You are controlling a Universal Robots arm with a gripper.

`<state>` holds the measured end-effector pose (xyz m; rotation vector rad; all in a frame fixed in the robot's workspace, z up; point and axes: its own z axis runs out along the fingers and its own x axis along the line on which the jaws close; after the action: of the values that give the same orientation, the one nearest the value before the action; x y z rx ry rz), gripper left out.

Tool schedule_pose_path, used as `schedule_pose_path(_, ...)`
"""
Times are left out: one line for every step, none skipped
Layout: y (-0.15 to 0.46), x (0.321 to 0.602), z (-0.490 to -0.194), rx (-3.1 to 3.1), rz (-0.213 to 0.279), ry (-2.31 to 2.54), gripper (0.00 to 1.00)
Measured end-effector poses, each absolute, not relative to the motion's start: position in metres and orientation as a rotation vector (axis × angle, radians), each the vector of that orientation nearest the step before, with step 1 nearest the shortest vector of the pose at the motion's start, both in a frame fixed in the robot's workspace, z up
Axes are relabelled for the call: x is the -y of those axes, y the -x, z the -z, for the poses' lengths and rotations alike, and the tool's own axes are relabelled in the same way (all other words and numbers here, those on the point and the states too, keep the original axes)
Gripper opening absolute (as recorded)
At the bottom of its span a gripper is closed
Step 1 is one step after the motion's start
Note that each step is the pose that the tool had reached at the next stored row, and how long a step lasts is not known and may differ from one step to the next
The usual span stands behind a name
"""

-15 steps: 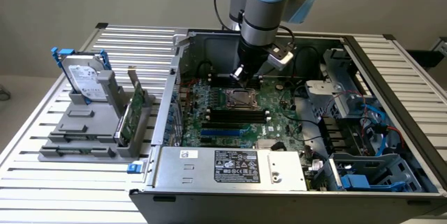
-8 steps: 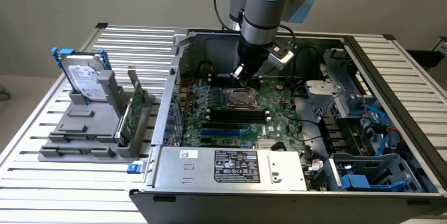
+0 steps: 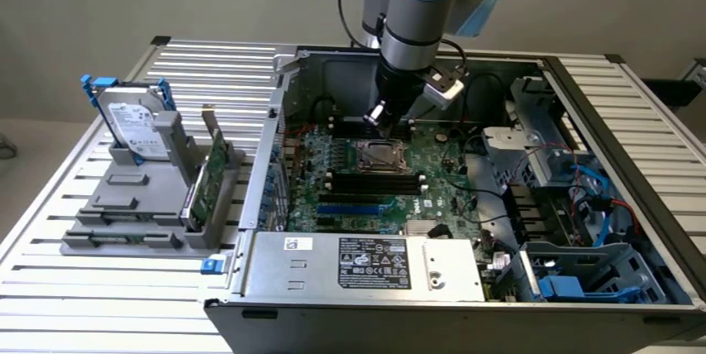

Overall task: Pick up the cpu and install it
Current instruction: 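Close the cpu cover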

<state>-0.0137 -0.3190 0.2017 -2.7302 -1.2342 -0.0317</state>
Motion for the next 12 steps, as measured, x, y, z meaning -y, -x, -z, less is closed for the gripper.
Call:
schedule_pose_path(0.0137, 0.3189, -0.2017, 1.235, 0.03, 2.733, 0.11)
schedule_pose_path(0.0137, 0.3188, -0.2017, 1.237, 0.028, 2.736, 0.11)
schedule_pose_path(0.0137, 0.3187, -0.2017, 1.237, 0.027, 2.737, 0.11)
schedule_pose_path(0.0137, 0.3187, -0.2017, 1.238, 0.026, 2.738, 0.11)
schedule_pose_path(0.0137, 0.3186, -0.2016, 1.238, 0.026, 2.738, 0.11)
schedule_pose_path(0.0137, 0.3185, -0.2016, 1.238, 0.026, 2.739, 0.11)
schedule_pose_path(0.0137, 0.3184, -0.2016, 1.238, 0.025, 2.739, 0.11)
schedule_pose_path(0.0137, 0.3183, -0.2015, 1.238, 0.025, 2.739, 0.11)
schedule_pose_path(0.0137, 0.3182, -0.2015, 1.238, 0.025, 2.739, 0.11)
schedule_pose_path(0.0137, 0.3181, -0.2015, 1.238, 0.025, 2.74, 0.11)
schedule_pose_path(0.0137, 0.3179, -0.2016, 1.238, 0.025, 2.74, 0.11)
schedule_pose_path(0.0137, 0.3176, -0.2015, 1.238, 0.025, 2.74, 0.11)
